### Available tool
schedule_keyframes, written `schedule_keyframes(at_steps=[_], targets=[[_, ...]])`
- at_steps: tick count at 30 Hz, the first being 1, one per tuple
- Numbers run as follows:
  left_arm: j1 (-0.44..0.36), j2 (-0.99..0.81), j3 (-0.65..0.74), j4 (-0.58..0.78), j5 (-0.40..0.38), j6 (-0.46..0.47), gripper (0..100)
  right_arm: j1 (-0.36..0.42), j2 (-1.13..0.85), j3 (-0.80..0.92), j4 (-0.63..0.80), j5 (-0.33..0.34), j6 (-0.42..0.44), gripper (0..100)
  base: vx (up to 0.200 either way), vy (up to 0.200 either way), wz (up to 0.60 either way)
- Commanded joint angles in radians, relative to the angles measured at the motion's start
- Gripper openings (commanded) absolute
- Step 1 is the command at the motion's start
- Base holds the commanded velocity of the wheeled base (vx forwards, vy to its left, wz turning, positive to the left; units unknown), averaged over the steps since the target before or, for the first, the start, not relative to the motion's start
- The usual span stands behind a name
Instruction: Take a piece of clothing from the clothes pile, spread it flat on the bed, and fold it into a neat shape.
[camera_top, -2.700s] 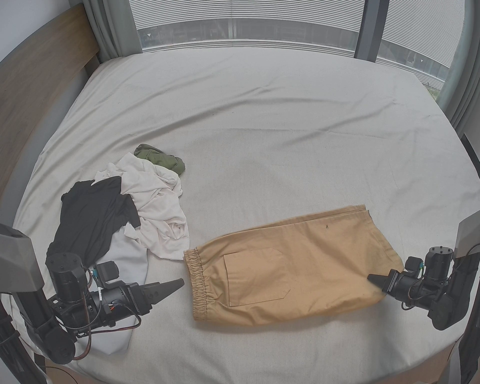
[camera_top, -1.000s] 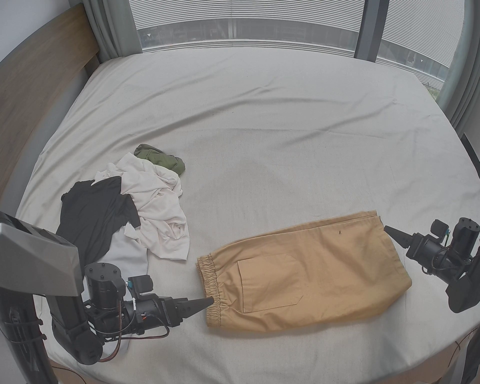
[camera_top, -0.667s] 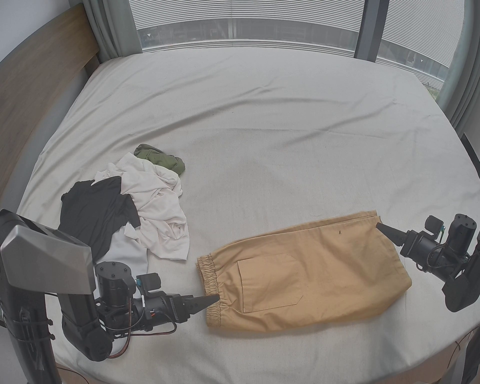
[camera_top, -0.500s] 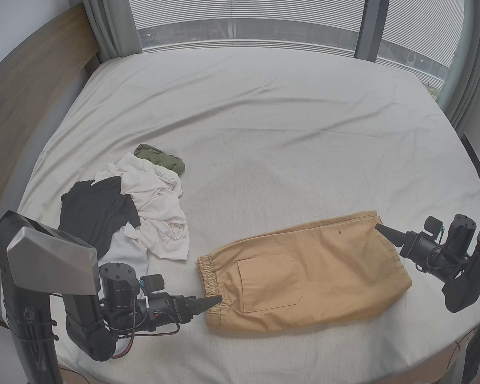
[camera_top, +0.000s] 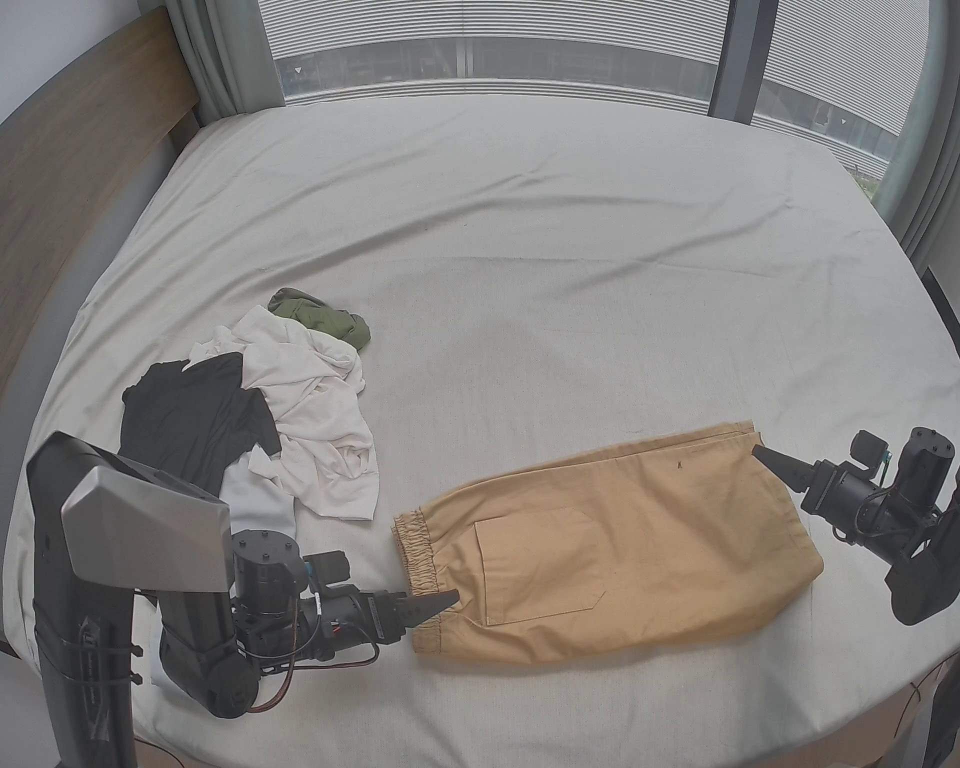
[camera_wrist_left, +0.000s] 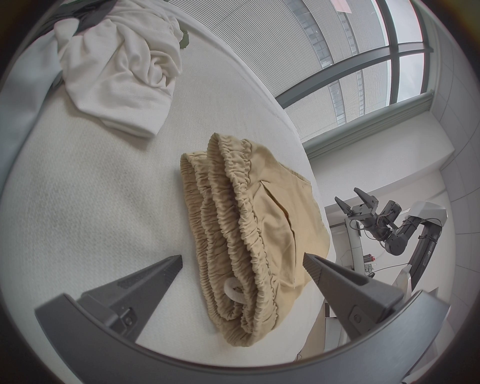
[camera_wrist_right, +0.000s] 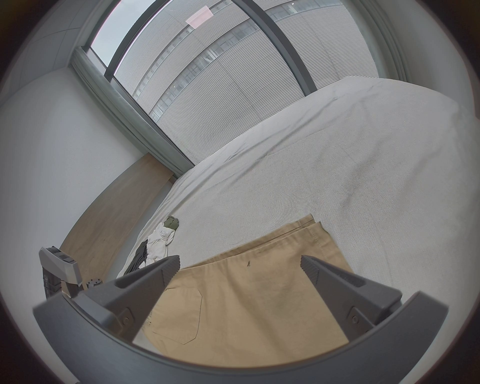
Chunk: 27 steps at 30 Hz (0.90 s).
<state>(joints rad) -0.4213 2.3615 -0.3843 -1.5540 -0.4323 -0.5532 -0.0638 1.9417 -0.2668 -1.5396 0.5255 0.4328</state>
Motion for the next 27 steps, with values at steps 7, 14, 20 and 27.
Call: schedule_keyframes(at_steps=[7,14,20,27], targets=[[-0.021,0.059,-0.099,-0.003,0.0,-0.025,100,0.006,0.002,0.003,-0.001,0.001,0.0,100,0.0,0.0,0.0],[-0.019,0.055,-0.1,-0.003,0.0,-0.067,0,0.009,0.005,0.003,-0.001,0.002,0.0,100,0.0,0.0,0.0],[-0.016,0.03,-0.079,-0.004,0.003,-0.074,0,0.009,0.008,0.015,-0.001,0.008,0.0,100,0.0,0.0,0.0],[-0.017,-0.133,0.062,-0.001,-0.006,-0.166,0,0.015,0.008,0.023,-0.001,0.01,0.0,100,0.0,0.0,0.0]])
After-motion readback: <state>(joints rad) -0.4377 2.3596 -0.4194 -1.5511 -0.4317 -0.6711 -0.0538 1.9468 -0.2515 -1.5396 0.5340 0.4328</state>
